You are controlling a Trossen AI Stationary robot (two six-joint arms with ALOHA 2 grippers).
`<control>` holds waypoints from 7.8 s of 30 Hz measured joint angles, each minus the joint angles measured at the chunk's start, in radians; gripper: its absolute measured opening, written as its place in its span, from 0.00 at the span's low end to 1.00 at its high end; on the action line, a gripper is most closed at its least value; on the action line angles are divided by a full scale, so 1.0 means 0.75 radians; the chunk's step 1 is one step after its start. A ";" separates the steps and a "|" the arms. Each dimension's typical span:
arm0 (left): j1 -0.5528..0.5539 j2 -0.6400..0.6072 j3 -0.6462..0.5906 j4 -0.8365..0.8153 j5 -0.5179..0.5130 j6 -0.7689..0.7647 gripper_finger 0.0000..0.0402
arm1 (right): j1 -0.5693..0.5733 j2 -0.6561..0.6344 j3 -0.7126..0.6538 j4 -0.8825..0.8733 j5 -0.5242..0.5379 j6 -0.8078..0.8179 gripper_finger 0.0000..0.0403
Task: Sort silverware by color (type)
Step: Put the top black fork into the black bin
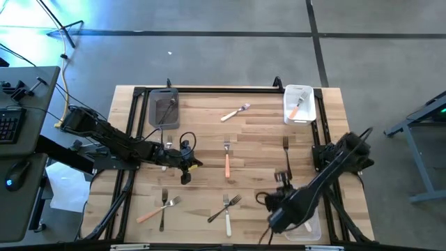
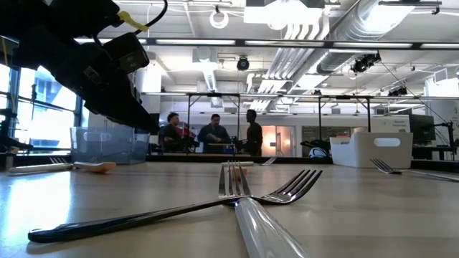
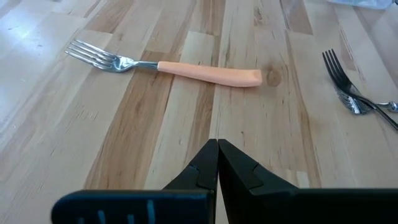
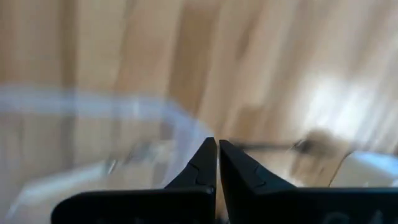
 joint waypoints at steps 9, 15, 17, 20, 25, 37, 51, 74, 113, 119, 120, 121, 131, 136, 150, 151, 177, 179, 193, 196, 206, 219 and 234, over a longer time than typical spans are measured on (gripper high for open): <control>0.007 0.000 0.000 0.002 -0.001 0.010 0.01 | -0.250 -0.573 -0.685 0.803 0.406 -0.167 0.00; 0.067 -0.003 0.028 -0.096 -0.055 -0.034 0.01 | -0.545 -0.898 -1.204 1.717 0.332 -0.507 0.00; 0.106 -0.009 0.082 -0.246 -0.085 -0.038 0.01 | -0.630 -0.955 -1.307 1.955 0.308 -0.606 0.00; 0.180 -0.009 0.198 -0.579 -0.160 -0.049 0.01 | -0.738 -1.003 -1.395 2.207 0.288 -0.770 0.00; 0.336 -0.009 0.347 -1.091 -0.239 -0.126 0.01 | -0.894 -1.004 -1.415 2.452 0.209 -0.984 0.00; 0.628 -0.009 0.333 -1.409 -0.359 -0.163 0.01 | -1.336 -0.995 -1.396 2.488 -0.052 -0.958 0.00; 0.846 -0.010 0.333 -1.484 -0.366 -0.082 0.01 | -1.488 -0.994 -1.396 2.528 -0.097 -0.853 0.00; 0.515 -0.011 0.310 -0.585 0.107 -0.077 0.01 | -1.391 -1.129 -1.397 1.789 -0.066 -0.500 0.00; 0.368 -0.010 0.095 -0.218 0.108 -0.012 0.01 | -1.216 -0.556 -1.351 0.960 -0.369 0.585 0.27; 0.368 -0.010 0.095 -0.223 0.108 -0.012 0.01 | -1.242 -0.550 -1.340 0.979 -0.400 0.518 0.13; 0.368 -0.010 0.095 -0.223 0.108 -0.012 0.01 | -1.242 -0.555 -1.337 0.983 -0.400 0.499 0.09; 0.368 -0.010 0.095 -0.223 0.107 -0.012 0.01 | -1.242 -0.563 -1.330 0.984 -0.402 0.477 0.06; 0.368 -0.010 0.096 -0.227 0.105 -0.012 0.01 | -1.242 -0.587 -1.234 1.237 -0.394 0.301 0.03; 0.368 -0.010 0.096 -0.241 0.078 -0.026 0.01 | -1.243 -0.585 -1.190 1.456 -0.397 0.264 0.01; 0.366 -0.010 0.096 -0.330 -0.027 -0.061 0.01 | -1.213 -0.456 -1.171 2.224 -0.248 0.223 0.02; 0.366 -0.010 0.096 -0.340 -0.028 -0.061 0.01 | -1.215 -0.436 -1.160 2.269 -0.248 0.217 0.02; 0.206 -0.386 0.096 -0.849 -0.416 -0.214 0.01 | -1.207 0.470 -0.154 2.050 -0.331 0.128 0.01; 0.195 -0.386 0.096 -0.857 -0.419 -0.231 0.01 | -1.207 0.521 -0.113 1.987 -0.308 0.124 0.01; 0.176 -0.385 0.096 -0.876 -0.452 -0.260 0.01 | -1.208 0.580 -0.068 1.943 -0.236 0.057 0.14; 0.176 -0.385 0.096 -0.875 -0.452 -0.269 0.01 | -1.208 0.580 -0.069 1.945 -0.236 0.022 0.23; 0.176 -0.384 0.096 -0.865 -0.476 -0.273 0.01 | -1.206 0.441 0.046 1.558 -0.206 -0.341 0.27; 0.176 -0.356 0.096 -0.748 -0.431 -0.293 0.01 | -1.184 0.405 -0.183 1.524 -0.142 -0.408 0.02; 0.187 -0.211 0.095 -0.621 -0.406 -0.345 0.01 | -1.116 0.417 -0.249 1.690 -0.328 -0.369 0.00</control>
